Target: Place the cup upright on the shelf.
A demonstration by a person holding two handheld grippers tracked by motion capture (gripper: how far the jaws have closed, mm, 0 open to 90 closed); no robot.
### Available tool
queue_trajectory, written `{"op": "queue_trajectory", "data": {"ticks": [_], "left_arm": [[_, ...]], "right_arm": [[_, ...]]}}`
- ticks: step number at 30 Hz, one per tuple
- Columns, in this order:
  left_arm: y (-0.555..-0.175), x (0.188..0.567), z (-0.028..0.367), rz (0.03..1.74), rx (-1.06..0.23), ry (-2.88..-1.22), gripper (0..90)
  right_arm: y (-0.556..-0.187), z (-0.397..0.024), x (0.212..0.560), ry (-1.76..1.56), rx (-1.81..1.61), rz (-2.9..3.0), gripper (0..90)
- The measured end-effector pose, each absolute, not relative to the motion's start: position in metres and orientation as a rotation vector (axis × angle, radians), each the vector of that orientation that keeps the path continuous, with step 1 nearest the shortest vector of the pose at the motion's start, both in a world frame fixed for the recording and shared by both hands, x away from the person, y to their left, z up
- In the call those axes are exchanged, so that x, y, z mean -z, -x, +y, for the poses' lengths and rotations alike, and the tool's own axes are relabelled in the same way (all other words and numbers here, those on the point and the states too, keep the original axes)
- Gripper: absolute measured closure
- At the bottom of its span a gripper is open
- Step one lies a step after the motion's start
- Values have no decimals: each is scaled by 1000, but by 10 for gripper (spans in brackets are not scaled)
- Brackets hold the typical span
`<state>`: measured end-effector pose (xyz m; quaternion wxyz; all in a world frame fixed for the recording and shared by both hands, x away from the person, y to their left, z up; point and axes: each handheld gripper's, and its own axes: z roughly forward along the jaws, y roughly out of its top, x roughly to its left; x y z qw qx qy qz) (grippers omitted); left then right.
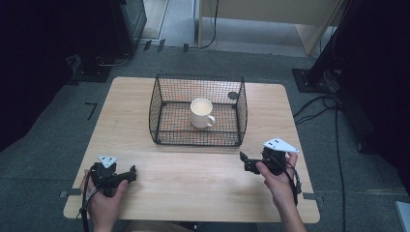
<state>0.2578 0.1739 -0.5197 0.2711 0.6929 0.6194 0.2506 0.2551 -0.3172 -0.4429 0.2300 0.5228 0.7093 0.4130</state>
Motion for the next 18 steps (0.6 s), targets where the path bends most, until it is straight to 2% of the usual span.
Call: {"op": "queue_trajectory", "data": {"ticks": [18], "left_arm": [[-258, 520, 174, 1668, -675, -1866, 1]], "right_arm": [[-242, -352, 471, -1536, -1060, 1915, 0]]}}
